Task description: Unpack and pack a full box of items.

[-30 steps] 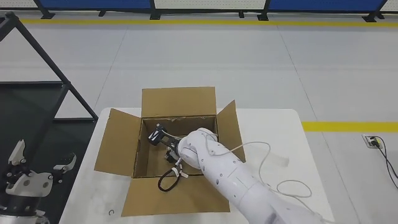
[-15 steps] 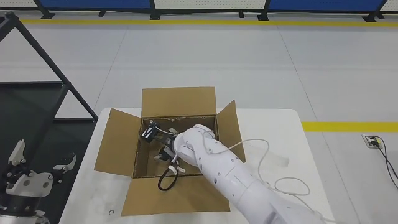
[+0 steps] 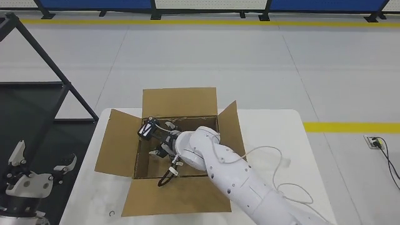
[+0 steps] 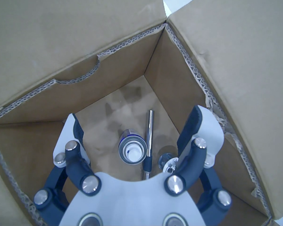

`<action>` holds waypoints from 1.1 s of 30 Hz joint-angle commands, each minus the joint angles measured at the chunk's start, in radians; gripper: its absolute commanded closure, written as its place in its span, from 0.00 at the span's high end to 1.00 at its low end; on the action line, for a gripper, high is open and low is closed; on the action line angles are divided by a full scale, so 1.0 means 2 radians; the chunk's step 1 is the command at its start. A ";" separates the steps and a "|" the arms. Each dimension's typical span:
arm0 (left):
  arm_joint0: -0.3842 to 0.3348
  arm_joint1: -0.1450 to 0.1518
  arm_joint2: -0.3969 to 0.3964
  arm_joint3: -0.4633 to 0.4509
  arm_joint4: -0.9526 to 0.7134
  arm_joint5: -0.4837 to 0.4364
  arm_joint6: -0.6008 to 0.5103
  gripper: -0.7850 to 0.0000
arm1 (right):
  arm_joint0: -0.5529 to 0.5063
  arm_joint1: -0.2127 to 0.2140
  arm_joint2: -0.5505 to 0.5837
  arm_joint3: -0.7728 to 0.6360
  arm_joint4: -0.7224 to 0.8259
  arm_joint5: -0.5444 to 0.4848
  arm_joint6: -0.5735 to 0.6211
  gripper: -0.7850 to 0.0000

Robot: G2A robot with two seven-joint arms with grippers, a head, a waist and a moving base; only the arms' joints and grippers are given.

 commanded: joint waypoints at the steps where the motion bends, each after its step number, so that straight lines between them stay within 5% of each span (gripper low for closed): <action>1: 0.000 0.000 0.000 0.000 0.000 0.000 0.000 1.00 | -0.030 0.017 0.025 -0.064 -0.018 -0.007 0.008 1.00; 7: 0.000 0.000 0.000 0.000 0.000 0.000 0.000 1.00 | -0.132 0.059 0.111 -0.233 -0.044 -0.037 0.010 1.00; 12: 0.000 0.000 0.000 0.000 0.000 0.000 0.000 1.00 | -0.188 0.072 0.159 -0.312 -0.037 -0.031 -0.012 1.00; 33: 0.000 0.000 0.001 0.000 0.003 -0.001 0.001 1.00 | -0.233 0.082 0.201 -0.367 -0.012 -0.033 -0.035 1.00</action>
